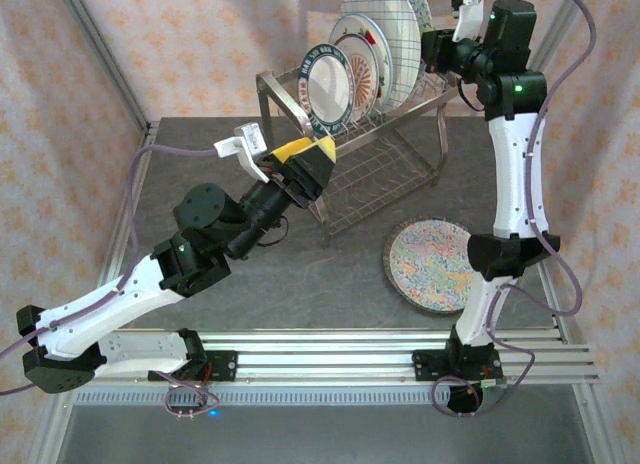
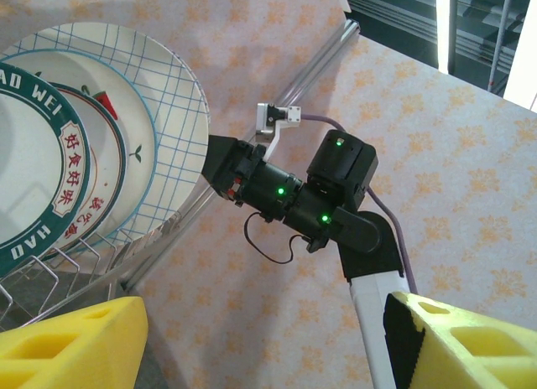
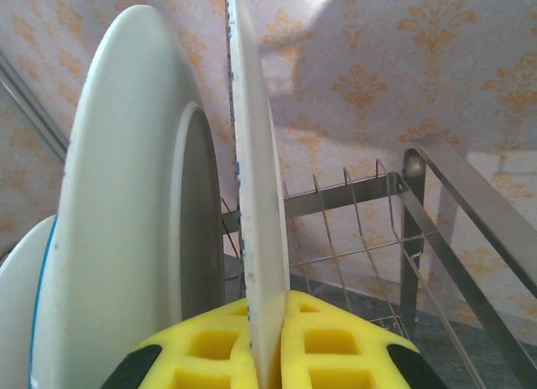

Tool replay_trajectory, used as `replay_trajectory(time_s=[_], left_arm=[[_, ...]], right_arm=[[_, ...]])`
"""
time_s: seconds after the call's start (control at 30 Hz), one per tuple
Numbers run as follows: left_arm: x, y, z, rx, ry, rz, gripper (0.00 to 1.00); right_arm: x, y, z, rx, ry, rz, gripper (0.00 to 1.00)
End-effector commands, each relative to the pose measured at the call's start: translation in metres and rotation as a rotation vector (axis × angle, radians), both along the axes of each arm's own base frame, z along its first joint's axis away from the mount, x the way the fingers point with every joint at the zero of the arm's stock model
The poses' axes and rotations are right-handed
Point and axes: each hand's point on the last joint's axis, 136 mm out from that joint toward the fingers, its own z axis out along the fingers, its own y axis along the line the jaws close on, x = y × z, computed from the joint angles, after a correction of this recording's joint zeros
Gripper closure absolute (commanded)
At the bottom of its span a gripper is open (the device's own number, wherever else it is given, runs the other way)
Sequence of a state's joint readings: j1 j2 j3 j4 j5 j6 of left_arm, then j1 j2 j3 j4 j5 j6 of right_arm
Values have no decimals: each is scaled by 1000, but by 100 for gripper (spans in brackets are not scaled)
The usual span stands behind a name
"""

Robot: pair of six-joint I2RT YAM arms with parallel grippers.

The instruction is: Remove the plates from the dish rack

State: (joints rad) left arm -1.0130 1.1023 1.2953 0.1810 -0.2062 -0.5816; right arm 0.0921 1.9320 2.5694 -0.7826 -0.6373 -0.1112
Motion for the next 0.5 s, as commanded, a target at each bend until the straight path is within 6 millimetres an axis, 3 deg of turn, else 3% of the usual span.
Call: replay_trajectory(time_s=[0.0, 0.47], left_arm=[[-6, 4, 20, -39, -41, -8, 27], [-7, 0, 26, -66, -55, -25, 27]], right_arm=[[-37, 8, 47, -4, -125, 14, 100], [-57, -1, 78, -26, -213, -87, 100]])
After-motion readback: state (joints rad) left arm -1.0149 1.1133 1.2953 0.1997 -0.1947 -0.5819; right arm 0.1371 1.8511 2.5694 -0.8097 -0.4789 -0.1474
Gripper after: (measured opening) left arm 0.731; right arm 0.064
